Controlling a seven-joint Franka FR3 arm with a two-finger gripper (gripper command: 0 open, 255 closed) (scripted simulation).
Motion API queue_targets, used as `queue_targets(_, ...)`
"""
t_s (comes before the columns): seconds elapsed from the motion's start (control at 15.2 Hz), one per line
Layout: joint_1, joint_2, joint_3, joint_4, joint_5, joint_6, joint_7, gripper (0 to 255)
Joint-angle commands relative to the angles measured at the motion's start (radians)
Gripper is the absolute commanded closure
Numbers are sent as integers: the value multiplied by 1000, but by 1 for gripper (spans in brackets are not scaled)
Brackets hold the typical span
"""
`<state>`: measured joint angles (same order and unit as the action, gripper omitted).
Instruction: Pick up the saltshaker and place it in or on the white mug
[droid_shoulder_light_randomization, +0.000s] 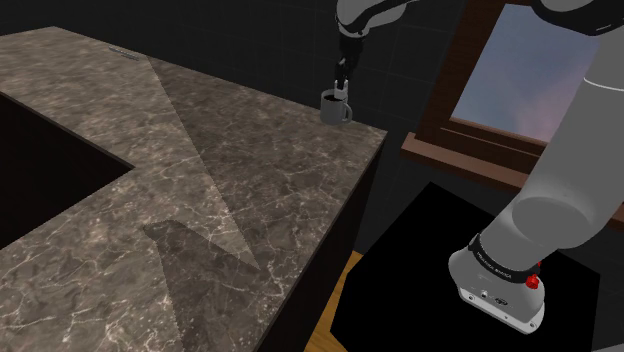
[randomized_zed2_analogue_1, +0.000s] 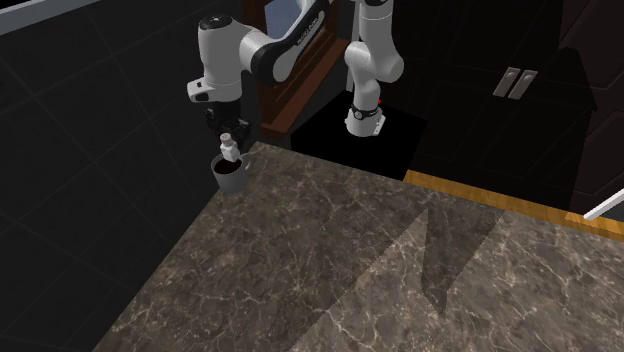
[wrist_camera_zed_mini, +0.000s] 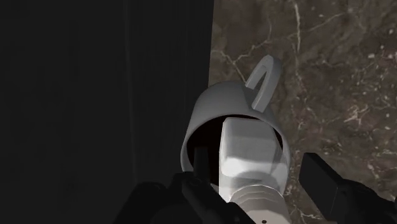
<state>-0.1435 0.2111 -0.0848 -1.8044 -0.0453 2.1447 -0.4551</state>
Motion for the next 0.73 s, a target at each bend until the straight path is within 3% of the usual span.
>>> queue_targets(0.0,-1,1,-1,0,0,0,0,0)
queue_targets(0.26,-1,1,0,0,0,0,0,0)
queue_targets(0.53,2,-47,3,63,-3,-111,2,0)
queue_targets(0.66,2,-47,3,63,-3,-111,2,0)
